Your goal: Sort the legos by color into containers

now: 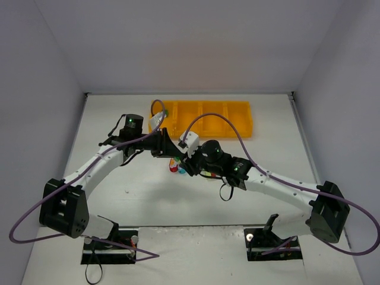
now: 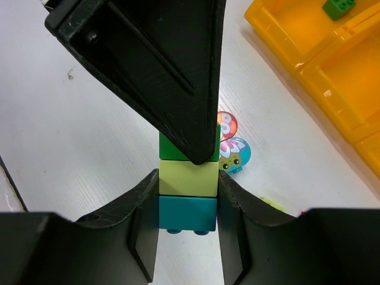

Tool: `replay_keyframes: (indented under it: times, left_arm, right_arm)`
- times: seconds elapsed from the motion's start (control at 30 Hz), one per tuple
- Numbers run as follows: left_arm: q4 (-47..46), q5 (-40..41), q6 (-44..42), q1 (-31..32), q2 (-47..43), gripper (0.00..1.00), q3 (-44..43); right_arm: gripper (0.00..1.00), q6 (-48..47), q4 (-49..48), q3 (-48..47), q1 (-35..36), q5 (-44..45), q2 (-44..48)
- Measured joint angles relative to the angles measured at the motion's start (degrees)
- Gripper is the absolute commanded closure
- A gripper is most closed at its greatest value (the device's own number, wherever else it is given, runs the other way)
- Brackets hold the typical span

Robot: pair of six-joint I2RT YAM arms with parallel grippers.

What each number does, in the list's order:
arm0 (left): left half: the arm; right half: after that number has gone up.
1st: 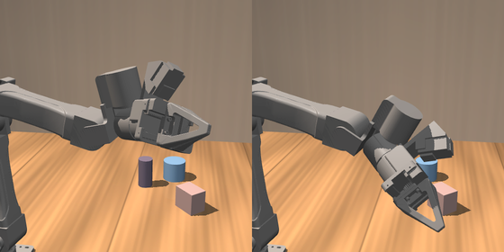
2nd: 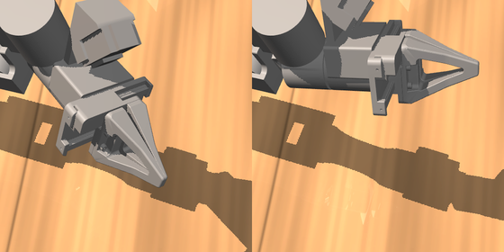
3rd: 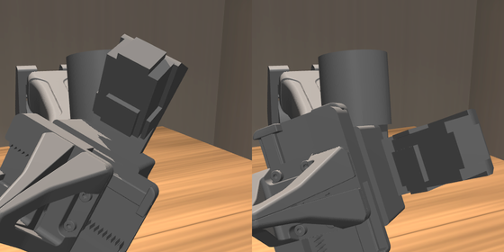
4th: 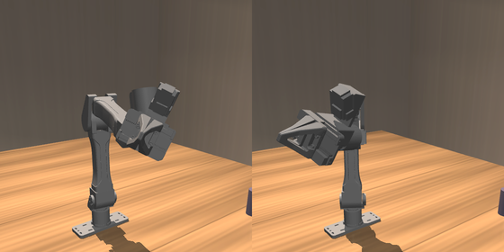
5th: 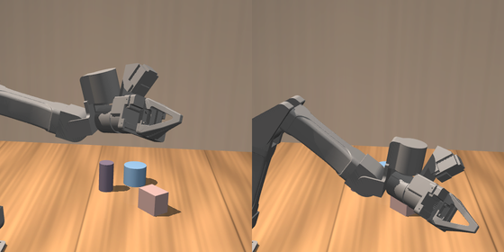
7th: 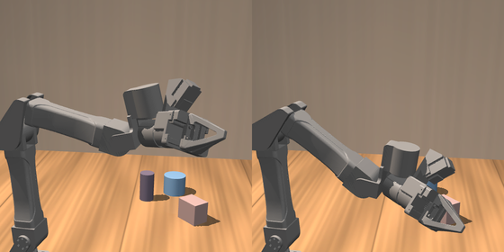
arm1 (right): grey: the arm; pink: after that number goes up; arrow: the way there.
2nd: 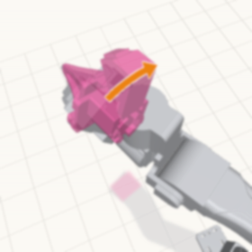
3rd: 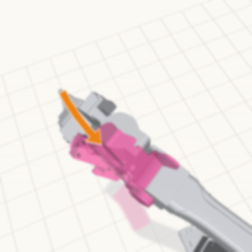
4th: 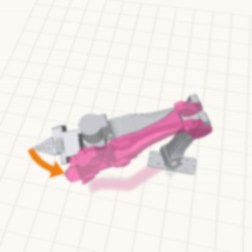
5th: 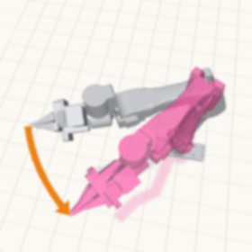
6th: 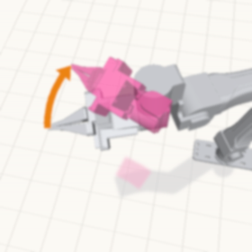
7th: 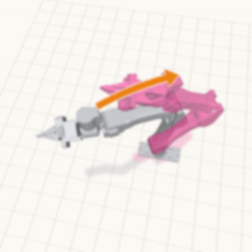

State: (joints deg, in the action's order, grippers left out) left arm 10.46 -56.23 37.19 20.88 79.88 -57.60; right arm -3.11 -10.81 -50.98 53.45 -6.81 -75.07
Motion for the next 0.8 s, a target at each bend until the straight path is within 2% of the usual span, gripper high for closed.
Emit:
replay_keyframes:
  times: [0.23,0.4,0.63,0.8]
  left_arm:
    - [1.05,-2.27,-1.07,-0.79,1.81,1.00,-0.63]
    - [3.23,-3.96,-2.64,-3.67,4.17,1.00,-4.17]
    - [5.44,-3.69,-4.74,-9.01,11.04,1.00,-14.32]
    - [12.15,4.85,-8.83,-9.07,19.30,1.00,-26.18]
  right_arm:
    - [1.00,-0.02,-1.40,1.88,0.00,0.24,0.70]
    - [1.00,-0.17,-1.66,3.58,-0.35,1.22,2.21]
    - [1.00,-0.48,-0.76,5.62,-1.92,2.14,3.65]
    - [1.00,-0.48,0.13,6.01,-3.54,2.16,4.44]
